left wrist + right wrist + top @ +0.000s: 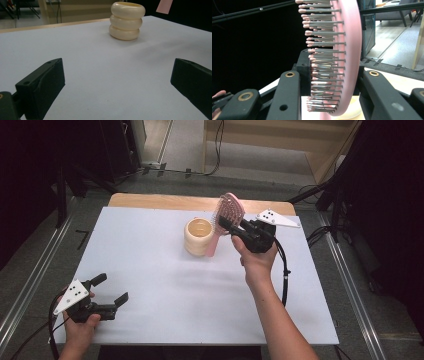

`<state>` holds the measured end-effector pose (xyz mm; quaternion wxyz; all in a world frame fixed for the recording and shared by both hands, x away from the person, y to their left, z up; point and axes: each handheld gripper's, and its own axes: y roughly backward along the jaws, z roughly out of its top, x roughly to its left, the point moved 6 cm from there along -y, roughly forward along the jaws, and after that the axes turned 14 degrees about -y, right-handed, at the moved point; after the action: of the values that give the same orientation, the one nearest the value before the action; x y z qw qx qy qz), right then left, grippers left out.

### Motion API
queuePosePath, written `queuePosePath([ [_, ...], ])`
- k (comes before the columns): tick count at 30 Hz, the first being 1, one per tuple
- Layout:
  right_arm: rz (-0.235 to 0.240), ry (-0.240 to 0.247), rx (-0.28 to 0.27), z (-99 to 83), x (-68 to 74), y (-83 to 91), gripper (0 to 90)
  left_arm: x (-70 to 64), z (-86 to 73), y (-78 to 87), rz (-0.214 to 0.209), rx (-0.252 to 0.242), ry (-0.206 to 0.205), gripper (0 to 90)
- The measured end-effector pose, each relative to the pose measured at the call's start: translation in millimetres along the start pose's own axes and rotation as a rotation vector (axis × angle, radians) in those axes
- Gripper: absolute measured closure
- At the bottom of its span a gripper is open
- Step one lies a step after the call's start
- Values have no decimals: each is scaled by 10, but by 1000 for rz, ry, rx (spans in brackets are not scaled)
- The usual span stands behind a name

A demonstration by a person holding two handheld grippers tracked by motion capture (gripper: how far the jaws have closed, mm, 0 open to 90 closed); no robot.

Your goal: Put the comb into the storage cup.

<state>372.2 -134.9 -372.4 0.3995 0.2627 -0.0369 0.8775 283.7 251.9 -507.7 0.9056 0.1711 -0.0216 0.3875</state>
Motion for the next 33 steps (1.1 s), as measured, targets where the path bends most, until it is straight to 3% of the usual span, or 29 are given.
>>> queuePosePath([
  [33, -6, 8, -23, 276, -68, -179, 628, -8, -3, -5, 1, 6, -8, 0],
])
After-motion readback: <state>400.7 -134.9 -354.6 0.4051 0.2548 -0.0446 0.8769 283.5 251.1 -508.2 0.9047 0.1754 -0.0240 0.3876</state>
